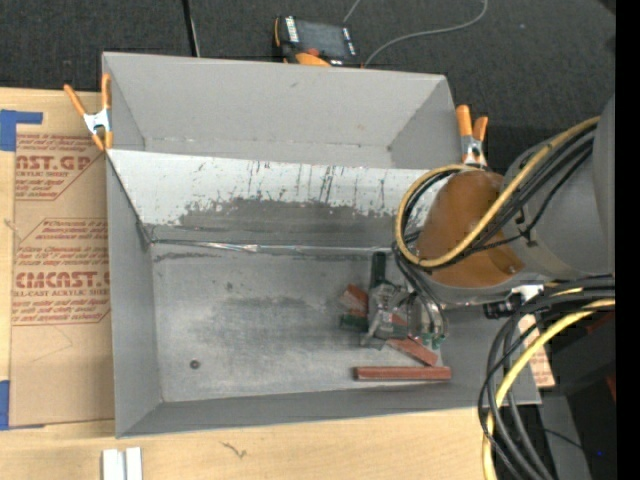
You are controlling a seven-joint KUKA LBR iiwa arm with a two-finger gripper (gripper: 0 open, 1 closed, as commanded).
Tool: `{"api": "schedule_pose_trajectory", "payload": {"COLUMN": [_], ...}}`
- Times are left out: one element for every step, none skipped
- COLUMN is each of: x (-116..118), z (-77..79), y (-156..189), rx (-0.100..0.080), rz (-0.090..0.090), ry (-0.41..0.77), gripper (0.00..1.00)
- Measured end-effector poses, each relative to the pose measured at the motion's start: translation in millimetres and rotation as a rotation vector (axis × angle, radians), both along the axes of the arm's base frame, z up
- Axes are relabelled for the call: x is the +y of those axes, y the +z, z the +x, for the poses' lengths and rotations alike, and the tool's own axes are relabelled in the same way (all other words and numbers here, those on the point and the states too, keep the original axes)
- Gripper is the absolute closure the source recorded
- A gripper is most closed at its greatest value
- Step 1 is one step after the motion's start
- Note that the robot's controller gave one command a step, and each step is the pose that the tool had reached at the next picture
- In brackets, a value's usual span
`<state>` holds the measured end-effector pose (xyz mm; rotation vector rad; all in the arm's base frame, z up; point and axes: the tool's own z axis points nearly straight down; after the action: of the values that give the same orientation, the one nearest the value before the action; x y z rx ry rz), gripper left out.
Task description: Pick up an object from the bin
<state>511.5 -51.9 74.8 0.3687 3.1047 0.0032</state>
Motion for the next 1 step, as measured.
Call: {"api": "schedule_pose_trajectory", "payload": {"x": [24.2], "z": [18.0], "y": [123.5], "rx": [0.007], "rz": [-0.007], "ry": [0.626], "gripper": [1.00]}}
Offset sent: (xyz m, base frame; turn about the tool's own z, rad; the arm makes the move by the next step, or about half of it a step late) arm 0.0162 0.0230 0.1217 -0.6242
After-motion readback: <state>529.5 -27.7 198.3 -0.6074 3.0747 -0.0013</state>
